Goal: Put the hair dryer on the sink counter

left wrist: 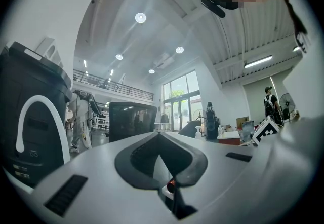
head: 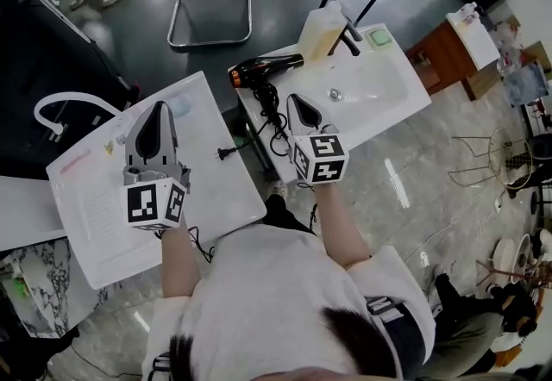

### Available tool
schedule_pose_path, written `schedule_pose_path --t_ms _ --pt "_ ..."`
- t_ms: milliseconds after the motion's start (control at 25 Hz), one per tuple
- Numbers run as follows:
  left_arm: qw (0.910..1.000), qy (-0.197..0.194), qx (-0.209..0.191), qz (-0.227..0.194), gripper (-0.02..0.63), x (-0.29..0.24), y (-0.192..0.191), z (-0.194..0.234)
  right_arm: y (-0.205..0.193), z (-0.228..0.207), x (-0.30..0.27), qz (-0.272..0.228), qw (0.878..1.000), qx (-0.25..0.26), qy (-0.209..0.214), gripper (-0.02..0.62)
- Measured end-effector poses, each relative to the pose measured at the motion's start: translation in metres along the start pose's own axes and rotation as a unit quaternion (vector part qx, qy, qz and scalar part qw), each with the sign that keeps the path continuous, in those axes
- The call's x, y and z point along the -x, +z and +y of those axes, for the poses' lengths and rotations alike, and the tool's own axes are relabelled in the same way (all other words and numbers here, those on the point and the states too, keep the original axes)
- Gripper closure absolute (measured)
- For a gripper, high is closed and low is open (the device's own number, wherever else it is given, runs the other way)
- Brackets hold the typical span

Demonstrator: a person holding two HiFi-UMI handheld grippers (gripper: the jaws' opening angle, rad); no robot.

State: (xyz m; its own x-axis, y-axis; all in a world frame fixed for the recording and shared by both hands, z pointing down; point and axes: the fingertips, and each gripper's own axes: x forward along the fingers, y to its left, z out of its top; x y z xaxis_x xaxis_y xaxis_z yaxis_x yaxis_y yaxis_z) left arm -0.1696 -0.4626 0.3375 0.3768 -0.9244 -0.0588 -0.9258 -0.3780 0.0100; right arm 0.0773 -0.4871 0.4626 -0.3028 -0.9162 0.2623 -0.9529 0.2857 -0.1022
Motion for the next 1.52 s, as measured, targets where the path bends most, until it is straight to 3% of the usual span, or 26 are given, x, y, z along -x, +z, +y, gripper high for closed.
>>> schedule_pose_path --t_ms 520,1000,1520 --pt "0.9989 -0.038 -0.014 -0.024 0.604 0.036 0.025 -0.015 0.057 0.022 0.085 -0.099 0.994 0.012 -0.033 0.584" --pt "0.9972 -0.058 0.007 -0.046 0.604 0.068 0.039 -0.026 0.074 0.031 0.149 -0.133 0.987 0.047 -0.08 0.584" --pt "0.9972 -0.063 0.003 -0.039 0.604 0.085 0.035 -0.033 0.085 0.042 0.182 -0.168 0.979 0.057 -0.096 0.584"
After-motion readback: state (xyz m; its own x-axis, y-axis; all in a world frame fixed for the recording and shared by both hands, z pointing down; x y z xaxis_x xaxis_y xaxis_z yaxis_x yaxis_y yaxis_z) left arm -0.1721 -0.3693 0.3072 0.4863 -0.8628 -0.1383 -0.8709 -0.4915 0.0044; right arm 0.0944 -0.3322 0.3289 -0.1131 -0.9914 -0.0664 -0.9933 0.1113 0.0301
